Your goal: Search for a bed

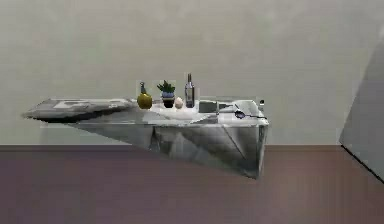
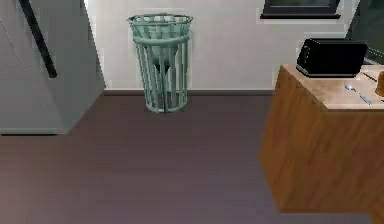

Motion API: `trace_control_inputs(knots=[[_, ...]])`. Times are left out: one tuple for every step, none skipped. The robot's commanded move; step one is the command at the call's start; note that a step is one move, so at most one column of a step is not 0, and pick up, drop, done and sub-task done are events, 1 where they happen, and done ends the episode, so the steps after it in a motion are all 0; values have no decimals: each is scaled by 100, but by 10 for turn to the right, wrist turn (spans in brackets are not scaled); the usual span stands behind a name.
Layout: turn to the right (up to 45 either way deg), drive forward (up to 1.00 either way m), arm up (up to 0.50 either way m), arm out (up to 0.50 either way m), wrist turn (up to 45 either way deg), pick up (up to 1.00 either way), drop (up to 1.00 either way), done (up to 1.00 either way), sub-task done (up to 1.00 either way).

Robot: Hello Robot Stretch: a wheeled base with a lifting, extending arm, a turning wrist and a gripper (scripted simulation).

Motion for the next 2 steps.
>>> trace_control_inputs(knots=[[-450, 0, 0, 0, 0, 0, 0, 0, 0], [-360, 0, 0, 0, 0, 0, 0, 0, 0]])
